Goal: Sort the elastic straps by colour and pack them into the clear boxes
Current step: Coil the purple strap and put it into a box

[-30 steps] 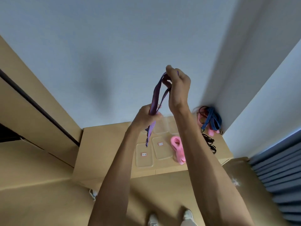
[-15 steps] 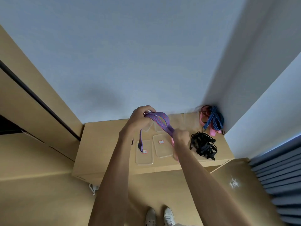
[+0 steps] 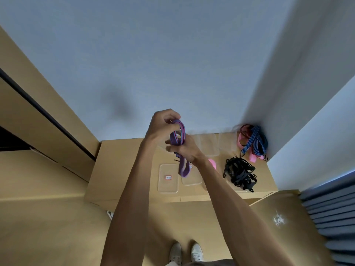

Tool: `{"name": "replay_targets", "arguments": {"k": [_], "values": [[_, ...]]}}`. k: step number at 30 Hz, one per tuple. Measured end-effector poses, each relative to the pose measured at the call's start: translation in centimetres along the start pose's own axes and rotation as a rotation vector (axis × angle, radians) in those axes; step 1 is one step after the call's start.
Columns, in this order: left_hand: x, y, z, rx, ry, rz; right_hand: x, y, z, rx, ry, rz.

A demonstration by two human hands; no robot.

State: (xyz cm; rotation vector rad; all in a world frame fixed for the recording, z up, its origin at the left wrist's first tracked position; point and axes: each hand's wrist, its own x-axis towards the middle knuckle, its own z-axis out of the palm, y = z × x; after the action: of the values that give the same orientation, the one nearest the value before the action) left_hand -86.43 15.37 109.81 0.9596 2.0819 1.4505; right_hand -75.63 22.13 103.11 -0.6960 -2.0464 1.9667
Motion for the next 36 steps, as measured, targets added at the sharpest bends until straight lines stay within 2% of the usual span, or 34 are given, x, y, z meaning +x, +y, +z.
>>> {"name": "replay_targets", "arguments": {"k": [3,5,7,10,11,15,17,22,28,31,36], "values": [[0.6,1.5,0.2,-0.135,0.062,0.040,0.5,-0.1,-0.6,0.022,0.054,0.041],[1.1,1.6,0.0,-0.247,0.168,0.017,0.7,0.0,-1.2,0.043,0.051,0.045],[1.6,0.4,-0.6,-0.364,0.340,-0.085,0.8,0.3,-1.9,0.081,0.025,0.057],[1.8,-3.8,-0.6,-0.462,0.508,-0.376,0.9,1.6,-2.4,0.071,-0.017,0.120],[1.4,-5.6,-0.2,-0.448,0.490,-0.465,0.9,2.1,-2.2,0.045,-0.028,0.147],[-0.8,-11.9,2.7,-0.334,0.252,-0.742,0.9,5.1,-0.1,0.000,-0.002,0.277],[-1.4,-14.0,3.4,-0.352,0.243,-0.839,1.1,6.8,0.9,-0.042,0.023,0.338],[-1.4,-18.2,3.8,-0.441,0.285,-0.863,2.6,10.8,3.0,-0.099,0.062,0.475],[-0.8,-23.6,3.1,-0.360,0.087,-0.957,6.2,14.6,7.2,-0.094,0.184,0.505],[-0.5,-26.4,2.7,-0.340,0.038,-0.936,8.0,16.5,9.0,-0.108,0.227,0.549],[0.0,-30.6,2.5,-0.167,-0.002,-0.882,10.1,19.8,11.4,-0.214,0.307,0.582]]}}
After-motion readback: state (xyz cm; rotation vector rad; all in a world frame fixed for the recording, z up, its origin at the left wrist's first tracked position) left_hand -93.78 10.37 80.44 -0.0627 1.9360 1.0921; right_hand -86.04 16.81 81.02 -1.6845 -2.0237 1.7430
